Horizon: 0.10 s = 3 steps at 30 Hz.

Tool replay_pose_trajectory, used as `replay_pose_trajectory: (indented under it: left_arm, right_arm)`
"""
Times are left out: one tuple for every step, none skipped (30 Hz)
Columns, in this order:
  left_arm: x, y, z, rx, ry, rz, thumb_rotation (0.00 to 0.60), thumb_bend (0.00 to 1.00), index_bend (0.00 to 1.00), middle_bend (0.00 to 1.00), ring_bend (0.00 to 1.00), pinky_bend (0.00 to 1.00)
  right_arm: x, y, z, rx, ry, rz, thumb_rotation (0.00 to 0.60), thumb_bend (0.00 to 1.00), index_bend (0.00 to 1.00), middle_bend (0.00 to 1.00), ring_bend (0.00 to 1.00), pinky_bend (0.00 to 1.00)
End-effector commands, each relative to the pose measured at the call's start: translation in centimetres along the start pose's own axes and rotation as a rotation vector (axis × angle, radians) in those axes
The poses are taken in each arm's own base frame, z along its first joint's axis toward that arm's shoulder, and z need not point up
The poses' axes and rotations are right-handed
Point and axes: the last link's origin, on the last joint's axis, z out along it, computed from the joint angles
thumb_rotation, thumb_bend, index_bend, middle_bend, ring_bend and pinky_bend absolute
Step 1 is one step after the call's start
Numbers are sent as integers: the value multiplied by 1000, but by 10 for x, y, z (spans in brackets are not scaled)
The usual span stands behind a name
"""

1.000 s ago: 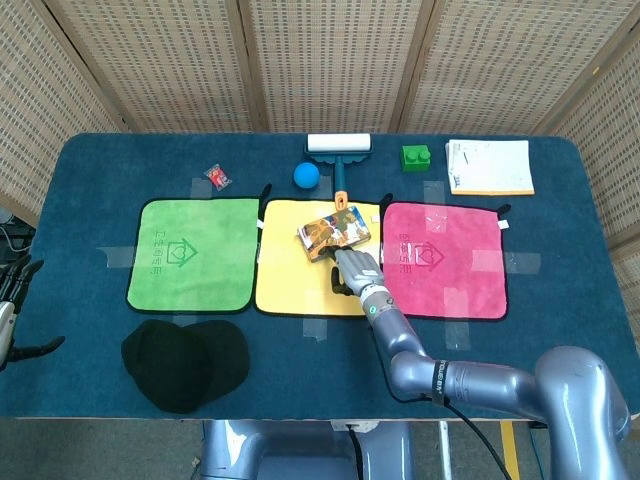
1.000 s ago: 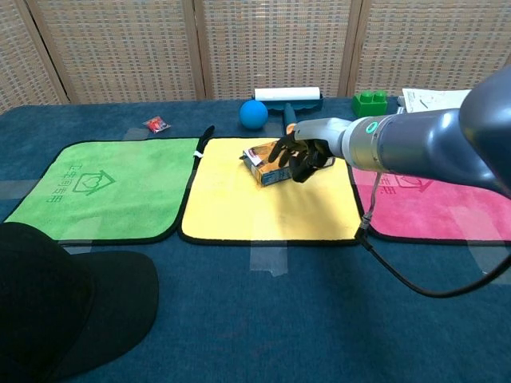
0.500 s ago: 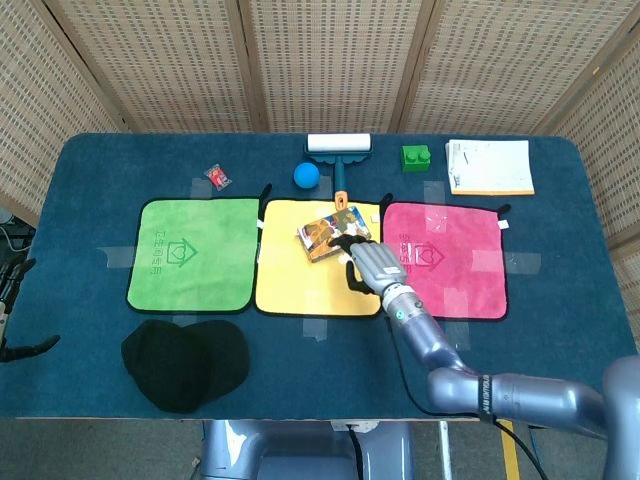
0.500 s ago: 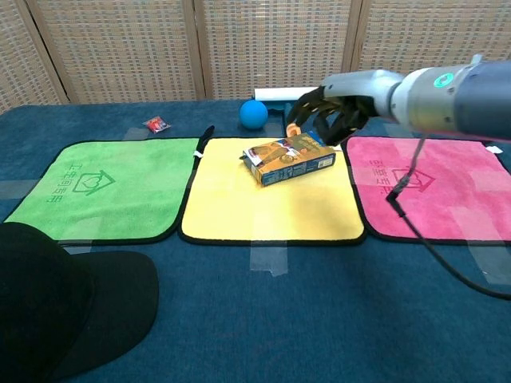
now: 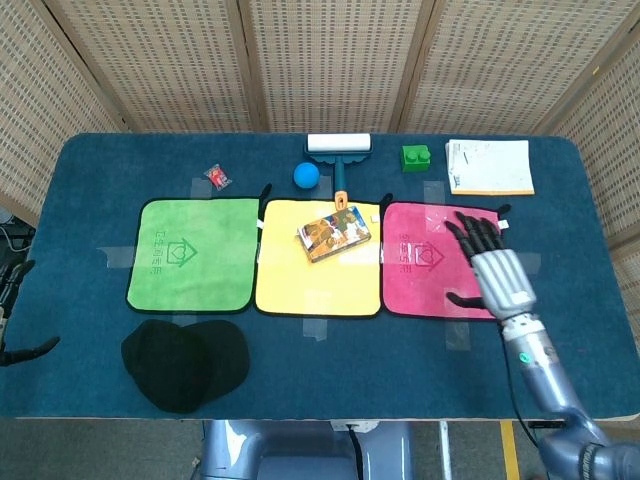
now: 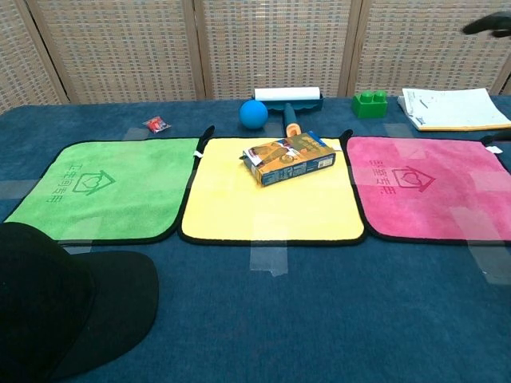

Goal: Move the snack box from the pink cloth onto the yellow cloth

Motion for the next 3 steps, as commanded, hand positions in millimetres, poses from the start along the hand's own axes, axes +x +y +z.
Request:
replay_pose_trajectory:
  left_arm:
    - [-1, 1, -3, -6, 1, 0, 600, 0, 0, 0, 0, 0]
    - [-2, 1, -3, -8, 3, -1, 600, 0, 0, 0, 0, 0]
    - [-2, 2, -4, -9, 4, -1, 600, 0, 0, 0, 0, 0]
  right_arm:
    - [-2, 50, -72, -45, 58, -68, 600, 0, 0, 0, 0, 0]
    - [-2, 53, -80, -52, 68, -76, 600, 0, 0, 0, 0, 0]
    - [-1, 55, -86, -60, 77, -85, 600, 0, 0, 0, 0, 0]
